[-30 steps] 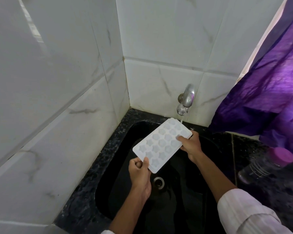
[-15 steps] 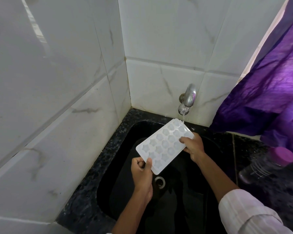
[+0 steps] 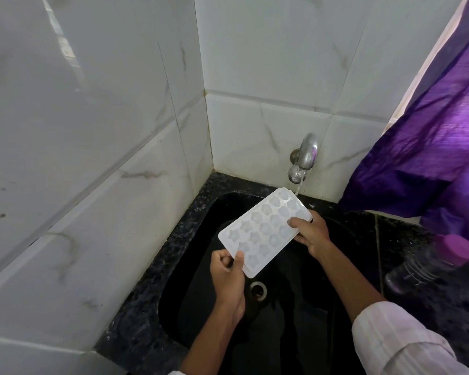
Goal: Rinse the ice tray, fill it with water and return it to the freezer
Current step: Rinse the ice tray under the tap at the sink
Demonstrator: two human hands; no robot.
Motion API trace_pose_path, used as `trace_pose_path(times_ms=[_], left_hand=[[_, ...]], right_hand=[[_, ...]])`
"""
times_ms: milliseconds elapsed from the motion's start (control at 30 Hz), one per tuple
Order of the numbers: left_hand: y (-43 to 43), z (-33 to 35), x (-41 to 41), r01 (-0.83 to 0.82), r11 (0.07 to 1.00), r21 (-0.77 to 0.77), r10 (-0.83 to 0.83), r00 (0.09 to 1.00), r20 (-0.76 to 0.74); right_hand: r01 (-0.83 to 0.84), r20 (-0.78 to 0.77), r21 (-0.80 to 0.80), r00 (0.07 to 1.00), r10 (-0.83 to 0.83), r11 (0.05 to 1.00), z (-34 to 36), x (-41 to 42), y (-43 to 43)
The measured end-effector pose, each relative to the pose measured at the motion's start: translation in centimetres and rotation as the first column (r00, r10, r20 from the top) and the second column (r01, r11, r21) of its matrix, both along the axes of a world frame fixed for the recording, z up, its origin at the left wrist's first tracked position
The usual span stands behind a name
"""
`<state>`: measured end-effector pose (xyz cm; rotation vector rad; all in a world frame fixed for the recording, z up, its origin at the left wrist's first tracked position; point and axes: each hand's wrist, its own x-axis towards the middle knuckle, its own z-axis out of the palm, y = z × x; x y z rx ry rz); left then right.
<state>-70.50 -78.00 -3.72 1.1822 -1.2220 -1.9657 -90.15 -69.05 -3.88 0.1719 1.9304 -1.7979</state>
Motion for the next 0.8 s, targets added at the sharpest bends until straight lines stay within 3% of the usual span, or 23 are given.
trace_pose_path(times_ms=[267,367,500,633,733,800], left_hand=[[-0.4,0.5,0.1,-0.025,0.999,-0.028,0.025,1.000,-0.005],[-0.4,0.4,0.4,-0.012,1.000,-0.027,0.012,1.000,0.002],[0.2,-0.2,0.7,0.021,0.999,-0.024,-0.020,1.000,0.021],[0.4,0.0,1.0,0.008,0.999,-0.040,-0.008,1.000,0.001],[-0.1,0.8,1.5,0.017,0.979,-0.203,-0.010,0.999,0.036],[-0.6,1.5,1.8,0.081,0.881,-0.466,-0.054,0.996,0.071]], right_hand=[[-0.058,0.034,-0.064,0.998,0.060,0.996,0.1,0.3,0.3],[-0.127,0.049,-0.035,0.990,0.128,0.991,0.1,-0.1,0.4],[-0.096,0.010,0.046,0.995,0.096,0.994,-0.4,-0.5,0.5],[-0.111,-0.003,0.021,0.994,0.111,0.994,-0.2,0.2,0.5],[-0.168,0.079,0.033,0.983,0.164,0.985,-0.7,0.5,0.6],[-0.194,0.142,0.076,0.973,0.182,0.978,-1.6,0.8,0.5]])
